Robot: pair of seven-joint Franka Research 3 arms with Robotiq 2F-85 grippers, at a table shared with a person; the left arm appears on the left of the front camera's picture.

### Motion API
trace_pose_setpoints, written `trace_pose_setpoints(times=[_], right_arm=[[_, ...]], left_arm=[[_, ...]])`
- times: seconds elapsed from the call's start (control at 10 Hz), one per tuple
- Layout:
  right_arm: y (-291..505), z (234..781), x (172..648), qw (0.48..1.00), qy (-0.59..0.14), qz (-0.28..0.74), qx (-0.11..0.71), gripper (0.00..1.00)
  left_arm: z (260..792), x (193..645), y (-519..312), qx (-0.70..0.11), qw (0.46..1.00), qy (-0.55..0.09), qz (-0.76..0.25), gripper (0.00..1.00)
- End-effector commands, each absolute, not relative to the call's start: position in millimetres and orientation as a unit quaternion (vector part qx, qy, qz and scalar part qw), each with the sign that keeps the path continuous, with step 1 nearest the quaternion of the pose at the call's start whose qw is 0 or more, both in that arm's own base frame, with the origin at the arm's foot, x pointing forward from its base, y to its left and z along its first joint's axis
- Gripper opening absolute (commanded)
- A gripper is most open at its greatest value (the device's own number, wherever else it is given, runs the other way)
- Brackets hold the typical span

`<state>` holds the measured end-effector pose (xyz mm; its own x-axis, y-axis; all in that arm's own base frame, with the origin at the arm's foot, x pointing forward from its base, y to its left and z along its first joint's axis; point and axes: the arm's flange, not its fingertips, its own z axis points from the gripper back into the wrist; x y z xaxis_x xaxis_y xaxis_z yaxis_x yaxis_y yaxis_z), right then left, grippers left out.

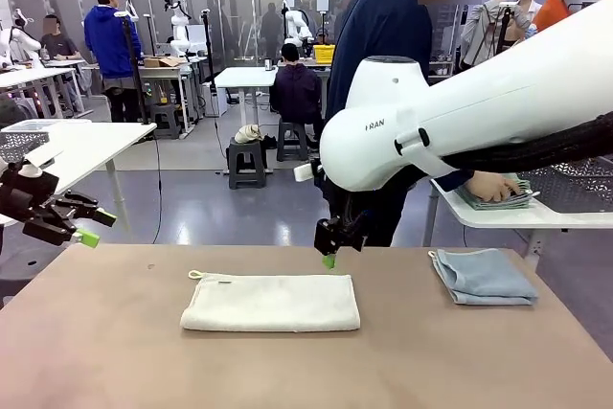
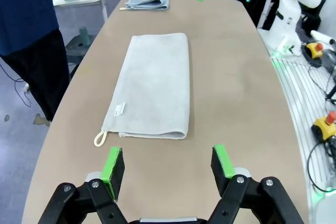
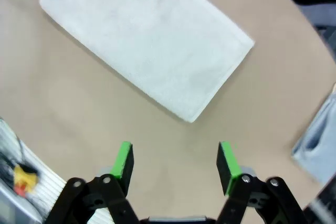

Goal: Fold the towels and place them in the basket.
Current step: When a person lays out a Towel with hook on the table, fold it in half twice.

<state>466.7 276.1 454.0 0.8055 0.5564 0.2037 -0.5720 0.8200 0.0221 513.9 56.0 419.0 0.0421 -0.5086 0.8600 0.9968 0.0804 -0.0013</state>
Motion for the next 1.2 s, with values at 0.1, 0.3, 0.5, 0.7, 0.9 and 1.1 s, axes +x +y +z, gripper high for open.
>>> trace_pose_setpoints(times=[0.1,0.3,0.5,0.7,0.9,1.1], right_arm=[[294.0,432.8,447.5,0.994,-0.079,0.07,0.004,0.8],[301.5,422.4,450.4,0.994,-0.112,0.007,-0.005,0.8],[300.1,415.4,457.6,0.993,-0.122,-0.01,-0.006,1.0],[291.8,421.7,451.7,0.994,-0.107,0.0,0.001,1.0],[291.8,421.7,451.7,0.994,-0.107,0.0,0.001,1.0],[288.2,410.0,457.2,0.992,-0.127,-0.002,0.02,1.0]], left_arm=[[420.2,512.9,54.8,-0.335,0.635,-0.362,-0.594,0.85],[420.2,512.9,54.8,-0.335,0.635,-0.362,-0.594,0.85],[420.2,512.9,54.8,-0.335,0.635,-0.362,-0.594,0.85],[420.2,512.9,54.8,-0.335,0.635,-0.362,-0.594,0.85],[420.2,512.9,54.8,-0.335,0.635,-0.362,-0.594,0.85],[420.2,512.9,54.8,-0.335,0.635,-0.362,-0.594,0.85]])
